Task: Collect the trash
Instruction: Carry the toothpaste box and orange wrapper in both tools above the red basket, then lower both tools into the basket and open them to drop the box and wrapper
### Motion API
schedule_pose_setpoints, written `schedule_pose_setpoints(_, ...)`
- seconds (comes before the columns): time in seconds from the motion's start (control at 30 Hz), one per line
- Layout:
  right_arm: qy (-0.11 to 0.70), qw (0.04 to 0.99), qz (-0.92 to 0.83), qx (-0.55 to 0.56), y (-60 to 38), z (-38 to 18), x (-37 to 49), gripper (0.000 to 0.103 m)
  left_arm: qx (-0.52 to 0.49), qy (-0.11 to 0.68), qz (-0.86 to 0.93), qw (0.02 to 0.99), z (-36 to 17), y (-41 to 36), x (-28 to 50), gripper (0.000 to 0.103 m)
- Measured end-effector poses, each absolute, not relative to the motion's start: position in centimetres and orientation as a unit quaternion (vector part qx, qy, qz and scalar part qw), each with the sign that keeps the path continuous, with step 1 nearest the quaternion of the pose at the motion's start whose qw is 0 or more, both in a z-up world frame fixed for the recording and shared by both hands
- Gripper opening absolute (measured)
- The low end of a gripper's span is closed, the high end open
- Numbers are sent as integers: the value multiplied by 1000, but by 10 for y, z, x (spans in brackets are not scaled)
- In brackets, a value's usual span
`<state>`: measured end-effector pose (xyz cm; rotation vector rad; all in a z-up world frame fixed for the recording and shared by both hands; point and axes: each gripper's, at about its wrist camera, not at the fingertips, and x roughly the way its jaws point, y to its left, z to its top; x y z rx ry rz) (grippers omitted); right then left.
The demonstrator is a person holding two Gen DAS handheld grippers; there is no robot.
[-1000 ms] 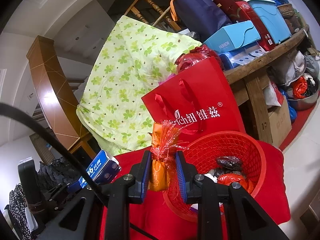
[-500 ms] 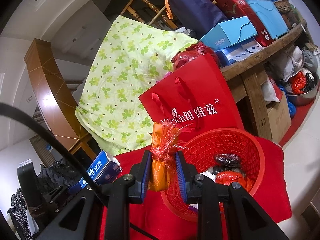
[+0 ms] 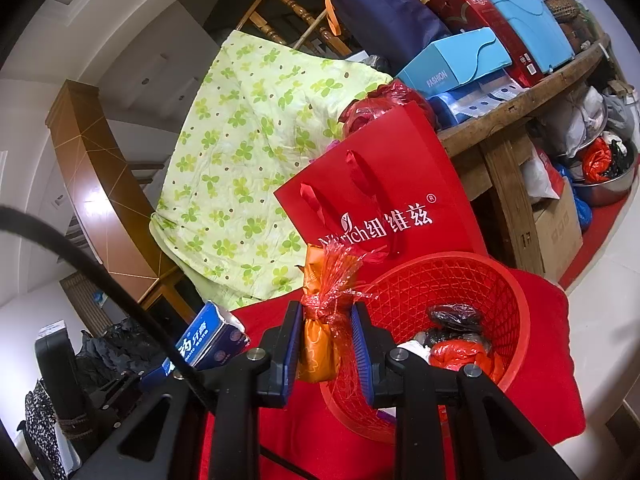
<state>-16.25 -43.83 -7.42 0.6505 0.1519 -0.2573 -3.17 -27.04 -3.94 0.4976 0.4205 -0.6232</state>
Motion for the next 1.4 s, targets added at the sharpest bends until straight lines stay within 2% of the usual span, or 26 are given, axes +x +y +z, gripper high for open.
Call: schedule_pose_setpoints(1.4, 86, 910, -151, 377, -459, -109, -176, 27, 267, 229, -328, 877, -69, -303, -34, 65)
